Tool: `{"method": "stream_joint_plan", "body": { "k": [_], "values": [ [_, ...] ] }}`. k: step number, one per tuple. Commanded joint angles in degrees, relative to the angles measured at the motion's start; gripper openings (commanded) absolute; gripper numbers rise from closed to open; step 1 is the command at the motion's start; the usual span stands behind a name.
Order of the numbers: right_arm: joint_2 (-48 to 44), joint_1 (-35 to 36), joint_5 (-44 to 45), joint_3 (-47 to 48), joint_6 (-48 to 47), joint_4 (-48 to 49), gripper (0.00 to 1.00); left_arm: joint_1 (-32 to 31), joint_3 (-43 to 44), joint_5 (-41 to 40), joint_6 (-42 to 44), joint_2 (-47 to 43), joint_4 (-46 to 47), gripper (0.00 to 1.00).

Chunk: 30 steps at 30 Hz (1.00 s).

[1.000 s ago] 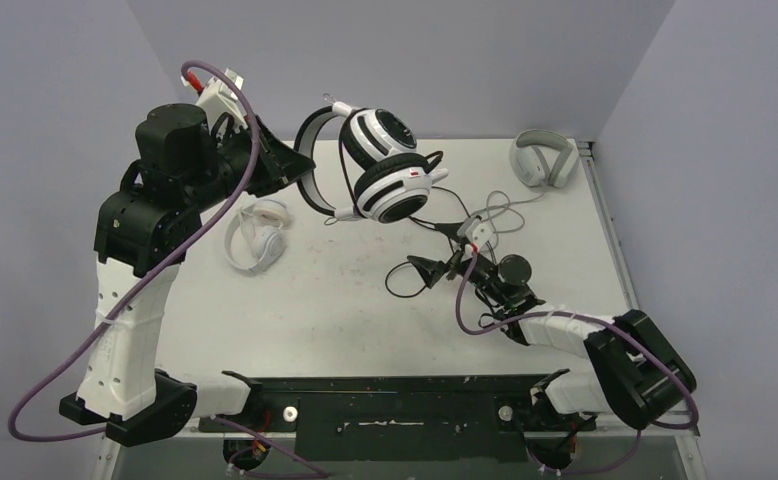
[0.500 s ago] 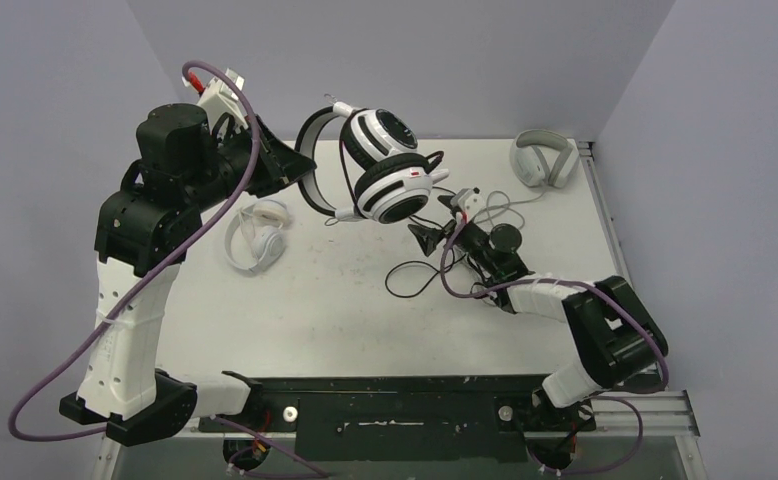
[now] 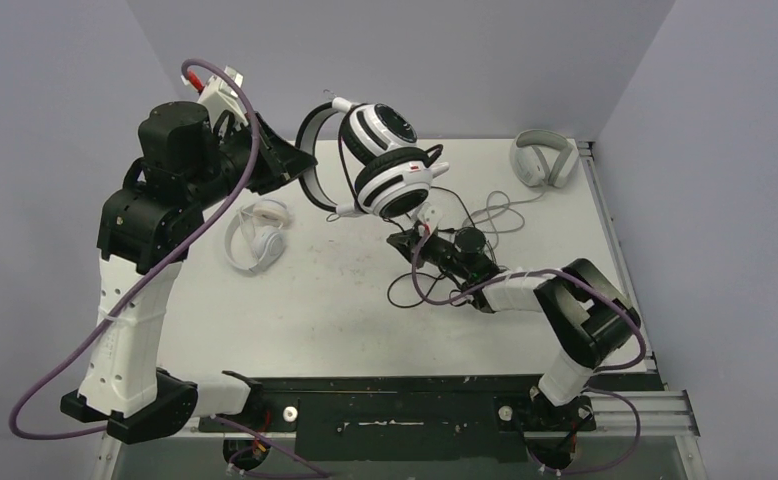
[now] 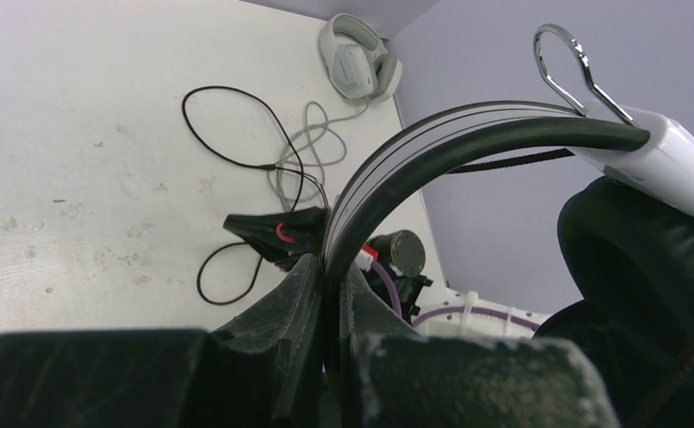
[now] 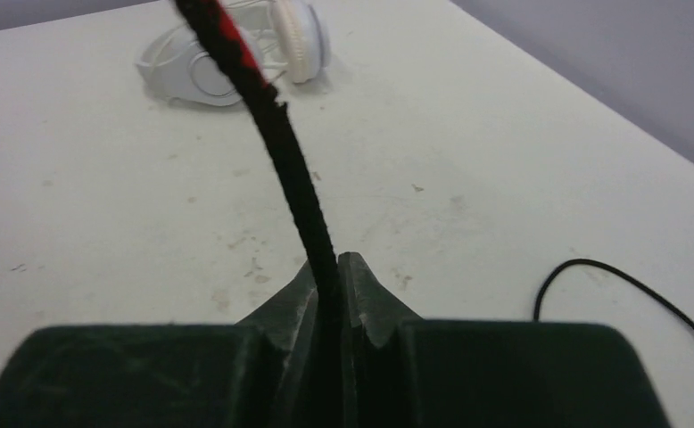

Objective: Wrap the headphones
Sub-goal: Pick up the headphones from the center of the board.

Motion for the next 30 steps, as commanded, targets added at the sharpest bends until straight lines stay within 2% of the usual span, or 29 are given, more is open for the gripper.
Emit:
{"method": "stream_joint_plan", "body": {
  "k": [1,7,15,19,24,27,30],
  "values": [
    [-8.71,5.71,-1.09,-1.96,-0.03,-4.05,0.0,0.09,0.0,-2.59,-4.05,0.62,10.67,0.0],
    [-21.83,16.39,3.19,-6.93,-1.51,-15.7,0.0,1.08,-2.44,-10.66,-6.31,4.59,16.99,0.0],
    [-33.49,26.54,7.61,-5.55,-1.49,-33.71,0.0,3.96,-1.96,-19.67,-5.85,11.01,21.94,0.0],
    [-35.35,28.23,6.43,-0.16,-1.52,-42.99,0.0,3.98,-2.63,-29.92,0.05,13.52,21.75,0.0],
    [-35.87,28.31,9.25,10.74,-3.5,-56.11,0.0,3.81,-9.94,-39.96,7.46,13.79,24.04,0.0],
    [-35.54,28.22,13.01,17.74,-4.88,-63.48,0.0,3.8,-16.41,-44.12,10.53,11.71,27.09,0.0],
    [-34.37,27.95,16.66,23.48,-5.75,-69.88,0.0,3.28,-22.81,-44.88,15.92,9.48,31.39,0.0]
  ]
}}
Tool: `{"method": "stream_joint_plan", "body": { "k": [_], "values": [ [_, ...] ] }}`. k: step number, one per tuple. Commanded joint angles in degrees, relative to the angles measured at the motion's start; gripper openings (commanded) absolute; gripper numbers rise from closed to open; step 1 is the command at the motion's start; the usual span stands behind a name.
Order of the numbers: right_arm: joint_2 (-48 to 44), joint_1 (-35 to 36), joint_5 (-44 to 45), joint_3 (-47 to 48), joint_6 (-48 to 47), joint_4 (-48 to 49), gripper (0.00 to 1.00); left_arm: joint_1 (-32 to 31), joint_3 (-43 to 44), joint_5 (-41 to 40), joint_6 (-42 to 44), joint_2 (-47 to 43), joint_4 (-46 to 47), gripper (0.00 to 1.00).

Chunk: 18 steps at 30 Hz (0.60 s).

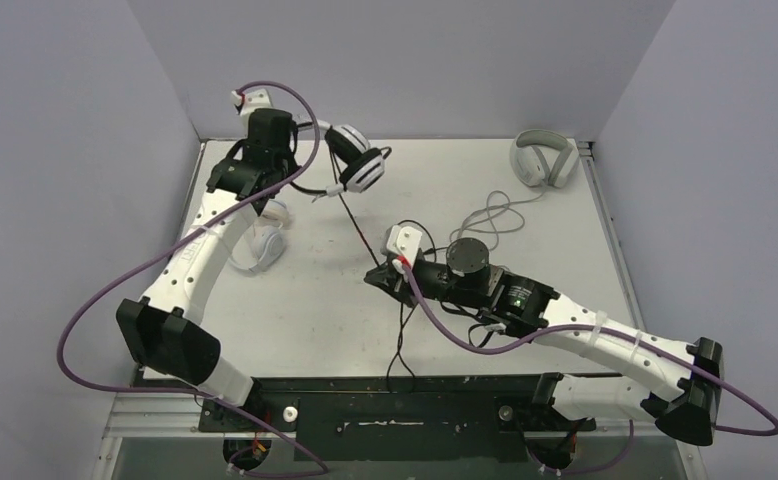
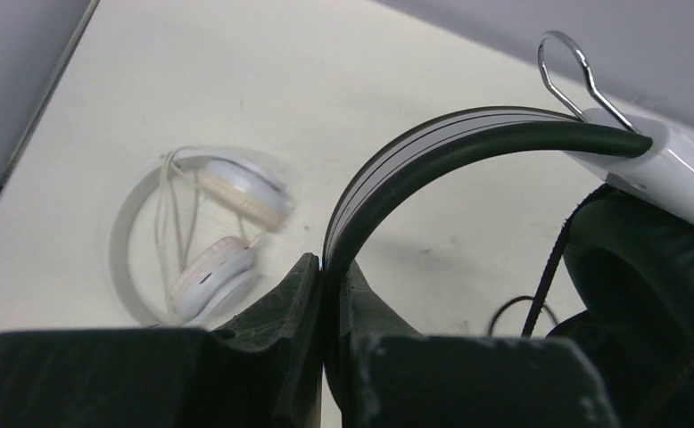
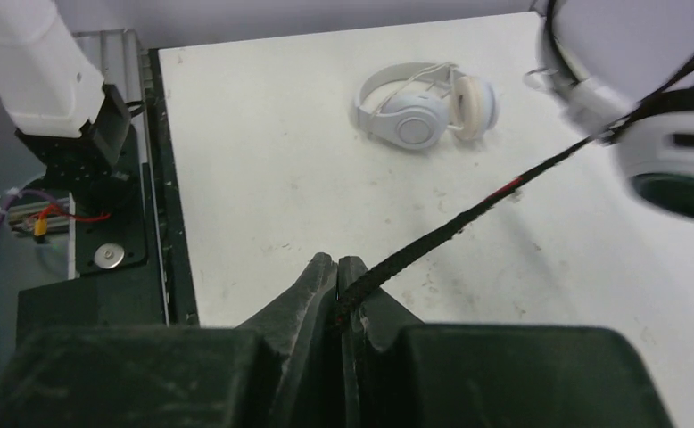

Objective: Wrap the headphones
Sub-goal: Pick up the headphones from the center of the board, then wrap the headphones cable around the headphones.

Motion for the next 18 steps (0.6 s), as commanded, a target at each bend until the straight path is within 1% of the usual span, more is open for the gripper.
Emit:
{"method": "stream_joint_plan", "body": {
  "k": [1,4,6,9,12,15,18],
  "values": [
    [0.02,-0.04,6.55,9.18,-2.48,-11.74,0.0,-0.93,-6.2,-6.07,8.77,-5.26,14.28,0.0],
    [1.39,-1.26,11.89,13.59,-2.99,-14.36,0.0,-4.37,-10.91,-7.91,15.39,-6.87,18.15,0.0],
    [2.32,-3.27,13.9,15.85,-3.14,-15.0,0.0,-7.08,-14.15,-9.49,19.96,-7.97,20.56,0.0],
    [4.16,-9.29,13.61,18.72,-2.57,-15.73,0.0,-10.62,-18.21,-11.82,25.75,-9.67,22.69,0.0],
    [6.52,-12.65,15.15,21.35,-3.7,-16.84,0.0,-12.46,-21.3,-11.98,28.35,-11.31,22.22,0.0],
    [8.83,-15.01,15.56,22.9,-4.69,-17.01,0.0,-13.43,-24.87,-8.25,29.85,-13.8,21.89,0.0],
    [10.32,-17.97,12.37,23.12,-4.21,-15.17,0.0,-14.54,-28.07,-0.72,29.87,-17.07,21.71,0.0]
  ]
}}
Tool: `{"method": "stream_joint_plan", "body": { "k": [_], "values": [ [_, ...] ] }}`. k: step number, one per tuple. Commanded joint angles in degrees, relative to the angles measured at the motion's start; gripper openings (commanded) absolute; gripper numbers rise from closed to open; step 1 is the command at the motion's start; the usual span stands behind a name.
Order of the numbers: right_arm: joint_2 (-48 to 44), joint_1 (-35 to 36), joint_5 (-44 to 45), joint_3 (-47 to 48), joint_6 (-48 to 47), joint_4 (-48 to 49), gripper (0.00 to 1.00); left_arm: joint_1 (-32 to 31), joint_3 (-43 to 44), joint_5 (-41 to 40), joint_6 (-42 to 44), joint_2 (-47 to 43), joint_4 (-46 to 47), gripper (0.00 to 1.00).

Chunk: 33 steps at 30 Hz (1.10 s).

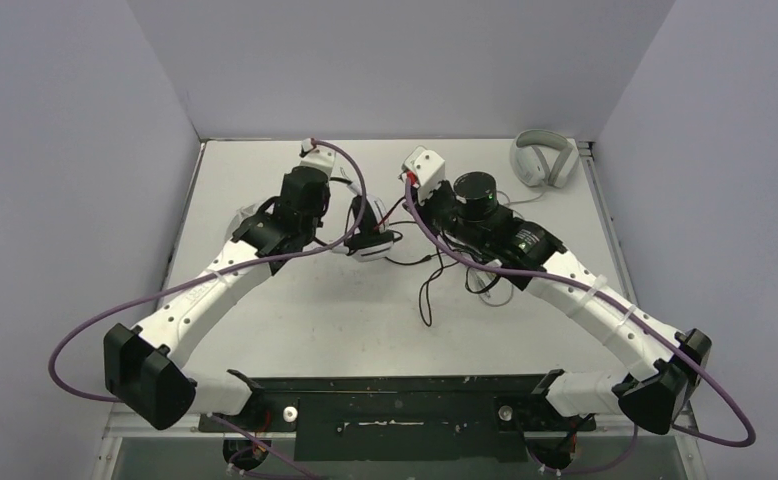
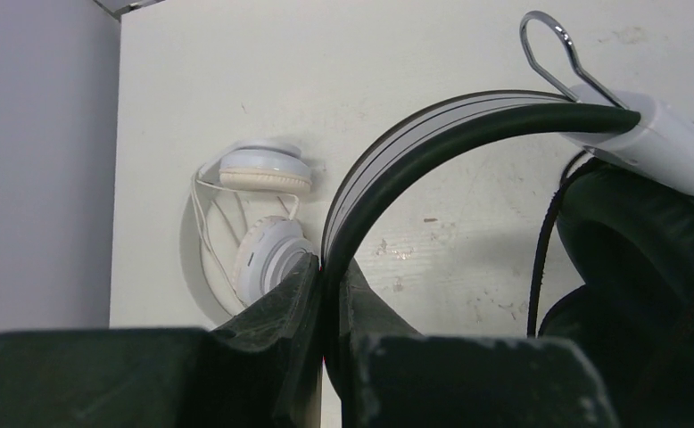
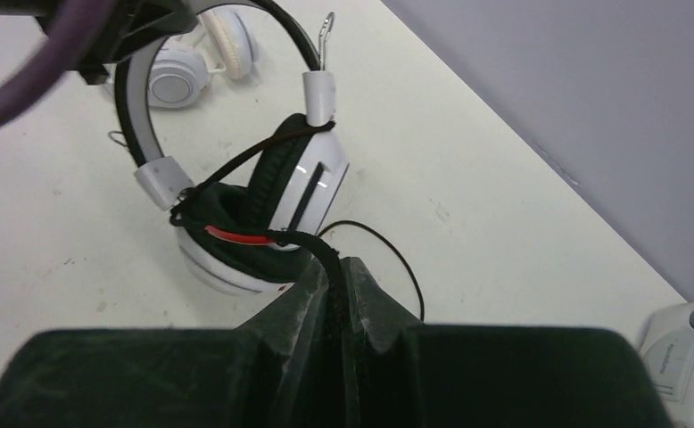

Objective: Wrap the headphones
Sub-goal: Wrap the headphones cable around the headphones.

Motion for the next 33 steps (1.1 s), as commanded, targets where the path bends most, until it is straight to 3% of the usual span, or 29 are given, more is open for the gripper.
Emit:
{"method": "stream_joint_plan", "body": {
  "k": [1,11,17,26,33],
  "values": [
    [1.9,-4.01,-2.39,2.37,0.01,2.58,0.0,-1.35,-2.45,8.74,1.71,-6.97,6.66,0.0],
    [5.76,-10.8,-11.79,0.31,3.67,7.21,0.02,-2.51,-0.67,26.85,-3.95,-10.95,-1.76,0.0],
    [5.42,-14.96,-19.81,-5.89,7.62,15.05,0.11,-2.51,1.07,33.93,-9.81,-12.03,-3.39,0.0],
    [1.76,-17.85,-26.01,-18.37,12.93,30.38,0.14,-2.34,9.48,34.61,-22.9,-9.56,-10.05,0.0],
    [1.76,-17.95,-31.04,-25.47,17.63,43.95,0.17,-2.34,12.8,41.25,-30.16,-10.36,-8.55,0.0]
  ]
}}
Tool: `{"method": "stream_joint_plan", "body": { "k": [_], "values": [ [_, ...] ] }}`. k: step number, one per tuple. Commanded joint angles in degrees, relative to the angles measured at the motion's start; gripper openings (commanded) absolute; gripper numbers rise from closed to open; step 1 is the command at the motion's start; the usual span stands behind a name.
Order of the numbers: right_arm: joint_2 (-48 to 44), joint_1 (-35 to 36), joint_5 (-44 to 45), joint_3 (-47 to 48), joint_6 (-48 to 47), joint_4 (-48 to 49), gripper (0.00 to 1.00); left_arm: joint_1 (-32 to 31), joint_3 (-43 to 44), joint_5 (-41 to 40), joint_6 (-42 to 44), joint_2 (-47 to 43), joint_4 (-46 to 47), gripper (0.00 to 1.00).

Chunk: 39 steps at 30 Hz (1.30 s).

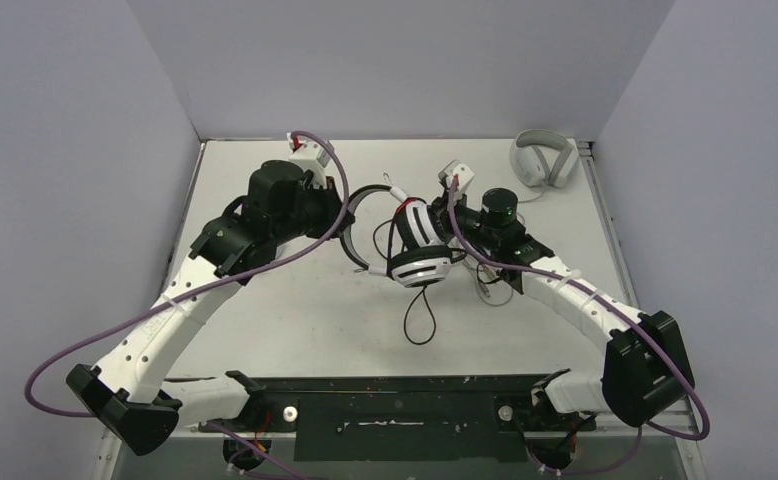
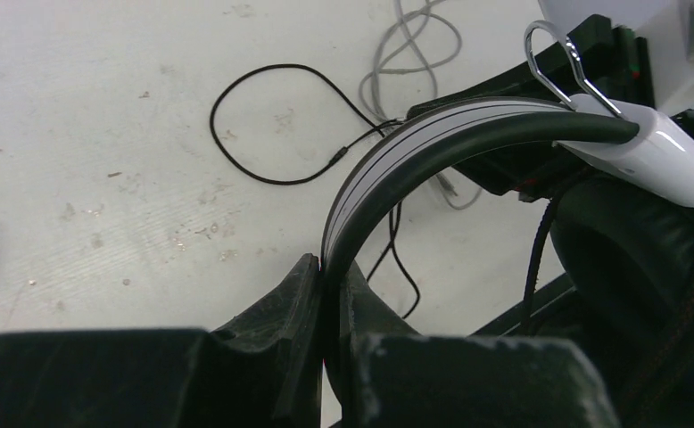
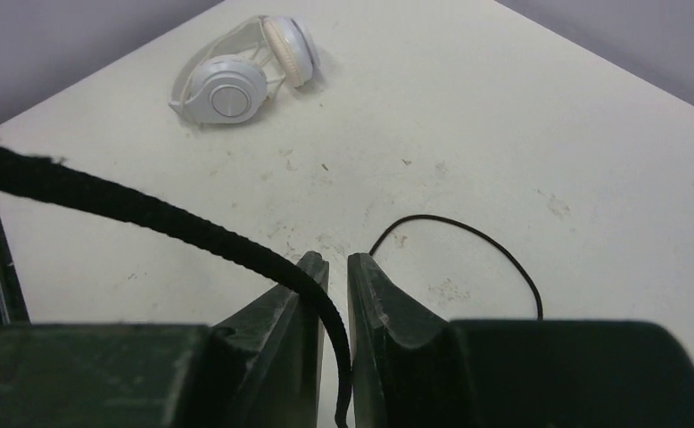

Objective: Wrap the headphones
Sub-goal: Wrap the headphones cable around the headphones.

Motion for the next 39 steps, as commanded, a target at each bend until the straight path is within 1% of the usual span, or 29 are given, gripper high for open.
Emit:
{"method": "stream_joint_plan", "body": {
  "k": [1,3,6,10,13,17,22,24,26,31,33,35,39],
  "values": [
    [-1.8,-0.42,-5.33,-3.23,3.93,15.64,0.18,0.0,5.65,6.65,-8.55,-1.55,4.42,0.0],
    [-1.33,-0.46,-6.38,-5.31,4.61,19.41,0.21,0.0,6.87,7.38,-9.58,-1.71,4.19,0.0],
    [0.05,-0.4,-7.59,-6.52,5.37,23.12,0.29,0.0,8.93,5.94,-10.74,-2.12,3.16,0.0],
    [1.76,-0.35,-8.52,-8.87,6.94,29.58,0.35,0.06,10.93,4.43,-12.43,-2.94,2.87,0.0],
    [3.66,-0.18,-9.55,-9.98,8.58,34.34,0.36,0.02,12.83,4.61,-13.83,-2.84,2.93,0.0],
    [6.1,0.9,-10.45,-10.24,9.57,37.49,0.36,0.09,15.99,3.77,-16.1,-2.36,2.71,0.0],
    [7.36,3.96,-9.23,-11.28,8.08,38.58,0.37,0.7,19.57,-0.89,-18.5,-1.92,2.86,0.0],
    [7.41,5.27,-8.83,-12.17,7.95,39.54,0.37,1.38,19.68,-3.43,-19.66,-1.83,3.74,0.0],
    [7.49,6.71,-8.31,-13.34,8.27,41.01,0.36,2.82,19.35,-3.65,-21.43,-1.55,5.19,0.0],
    [6.86,9.61,-6.82,-16.32,9.66,44.57,0.35,8.06,17.65,5.23,-26.74,-0.33,11.45,0.0],
    [6.41,9.96,-6.51,-17.56,10.79,46.43,0.36,9.84,16.91,8.17,-28.43,0.2,13.11,0.0],
    [5.75,9.91,-6.14,-18.86,11.78,48.6,0.38,10.9,16.7,9.71,-29.03,0.73,13.63,0.0],
    [4.54,8.82,-5.84,-20.48,13.19,50.98,0.39,11.07,16.28,10.85,-28.93,0.84,13.78,0.0]
  ]
}}
